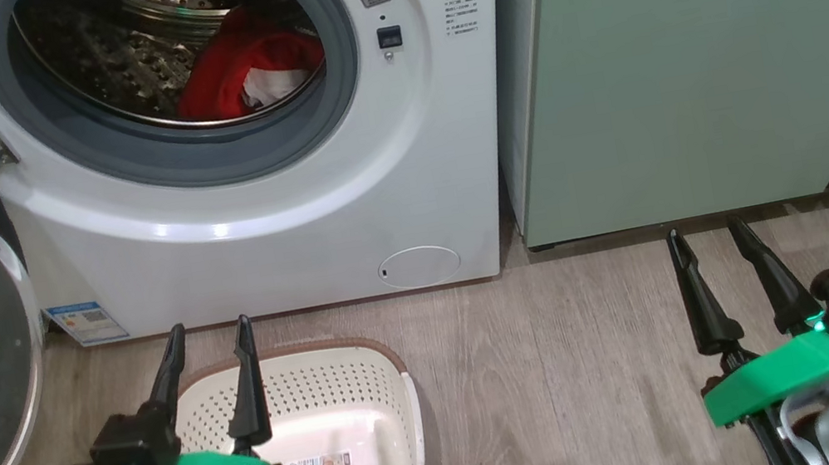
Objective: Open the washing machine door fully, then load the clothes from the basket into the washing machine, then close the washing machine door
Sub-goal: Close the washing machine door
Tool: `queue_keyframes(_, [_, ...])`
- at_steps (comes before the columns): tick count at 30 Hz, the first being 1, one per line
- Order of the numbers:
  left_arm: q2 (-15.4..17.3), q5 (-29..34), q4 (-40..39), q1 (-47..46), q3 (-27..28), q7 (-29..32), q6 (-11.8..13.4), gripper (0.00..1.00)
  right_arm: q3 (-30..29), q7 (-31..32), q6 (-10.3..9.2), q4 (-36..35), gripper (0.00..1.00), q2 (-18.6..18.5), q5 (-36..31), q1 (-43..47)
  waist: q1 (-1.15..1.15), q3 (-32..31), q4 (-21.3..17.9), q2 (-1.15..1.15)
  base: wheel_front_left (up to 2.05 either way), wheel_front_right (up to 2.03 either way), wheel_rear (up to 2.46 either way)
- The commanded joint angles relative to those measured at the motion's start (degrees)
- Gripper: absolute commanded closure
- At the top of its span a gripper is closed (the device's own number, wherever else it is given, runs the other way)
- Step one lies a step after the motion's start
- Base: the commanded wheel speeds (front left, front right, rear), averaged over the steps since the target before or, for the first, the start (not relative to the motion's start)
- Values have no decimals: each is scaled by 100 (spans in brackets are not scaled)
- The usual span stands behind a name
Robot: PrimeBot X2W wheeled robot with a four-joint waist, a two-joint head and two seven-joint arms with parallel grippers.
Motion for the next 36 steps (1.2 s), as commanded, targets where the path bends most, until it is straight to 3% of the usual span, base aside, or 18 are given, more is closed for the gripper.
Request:
queue_keyframes(1, [8, -42, -182, -246, 174, -29, -33, 0, 153, -38, 0, -181, 0, -17, -39, -227, 0, 4, 5, 0, 0, 0, 0])
queue_keyframes(13, [8, -181, -129, -246, 228, -29, -34, 0, 166, -38, 0, -184, 0, -17, -35, -222, 0, 29, 30, 0, -45, 40, 6])
queue_keyframes(36, [8, 48, -244, -266, 258, -29, 54, 0, 180, -38, 0, -143, 0, -17, -28, -236, 0, 88, 115, 0, -183, 175, 8])
